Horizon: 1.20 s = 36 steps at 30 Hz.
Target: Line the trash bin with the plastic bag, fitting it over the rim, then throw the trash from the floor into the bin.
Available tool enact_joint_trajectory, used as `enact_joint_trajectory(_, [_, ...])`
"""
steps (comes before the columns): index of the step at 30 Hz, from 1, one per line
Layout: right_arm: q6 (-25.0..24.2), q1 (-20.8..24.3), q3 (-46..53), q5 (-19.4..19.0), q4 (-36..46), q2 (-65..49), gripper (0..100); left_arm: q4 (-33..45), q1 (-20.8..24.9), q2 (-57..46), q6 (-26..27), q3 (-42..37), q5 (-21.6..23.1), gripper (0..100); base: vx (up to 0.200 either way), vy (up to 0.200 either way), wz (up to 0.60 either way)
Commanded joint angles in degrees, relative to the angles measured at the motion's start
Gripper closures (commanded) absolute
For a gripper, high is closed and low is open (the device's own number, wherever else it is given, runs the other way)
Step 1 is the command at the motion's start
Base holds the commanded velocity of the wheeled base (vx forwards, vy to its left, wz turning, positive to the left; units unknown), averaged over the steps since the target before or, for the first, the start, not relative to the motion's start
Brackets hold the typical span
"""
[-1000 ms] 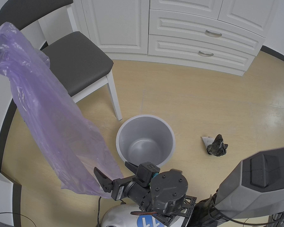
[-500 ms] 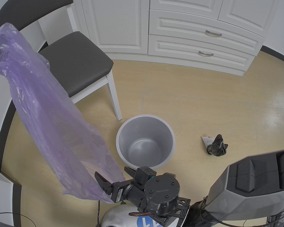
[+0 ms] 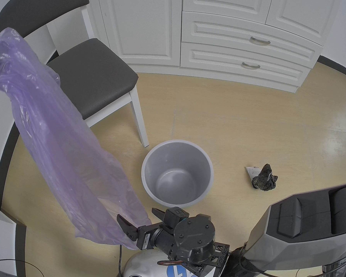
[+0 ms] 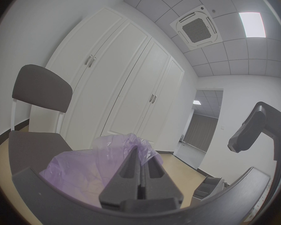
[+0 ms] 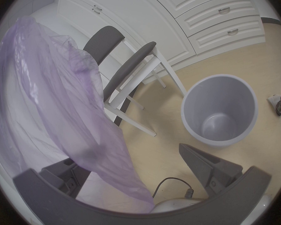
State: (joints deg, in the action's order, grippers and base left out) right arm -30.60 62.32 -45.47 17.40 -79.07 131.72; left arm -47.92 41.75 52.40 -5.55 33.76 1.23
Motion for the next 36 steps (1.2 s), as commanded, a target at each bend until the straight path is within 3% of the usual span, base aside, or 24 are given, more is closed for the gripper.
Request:
enact_joint_trajectory(1, [0.0,-0.1,-0.1,-0.1,0.0,0.8,0,-0.1,-0.1,0.0,0.0,0.0,0.0,100,0.0,0.0,0.0])
enact_joint_trajectory(23, [-0.1,-1.0,-1.7,0.2,-1.0,3.3,0,-0.1,-0.1,-0.3,0.0,-0.2,0.0,100,0.0,0.0,0.0])
enact_joint_trajectory(24, [-0.1,-1.0,-1.8,0.3,-1.0,3.2,100,-0.1,-0.1,-0.2,0.0,-0.2,0.0,100,0.0,0.0,0.0])
enact_joint_trajectory(32, [1.9,-3.3,0.3,0.3,0.3,-4.9,100,0.6,-0.1,-0.2,0.0,-0.4,0.0,100,0.0,0.0,0.0])
enact_joint_trajectory(36, [9.7,-8.5,2.8,0.1,4.1,-12.2,100,1.0,-0.1,1.1,0.0,-1.3,0.0,100,0.0,0.0,0.0])
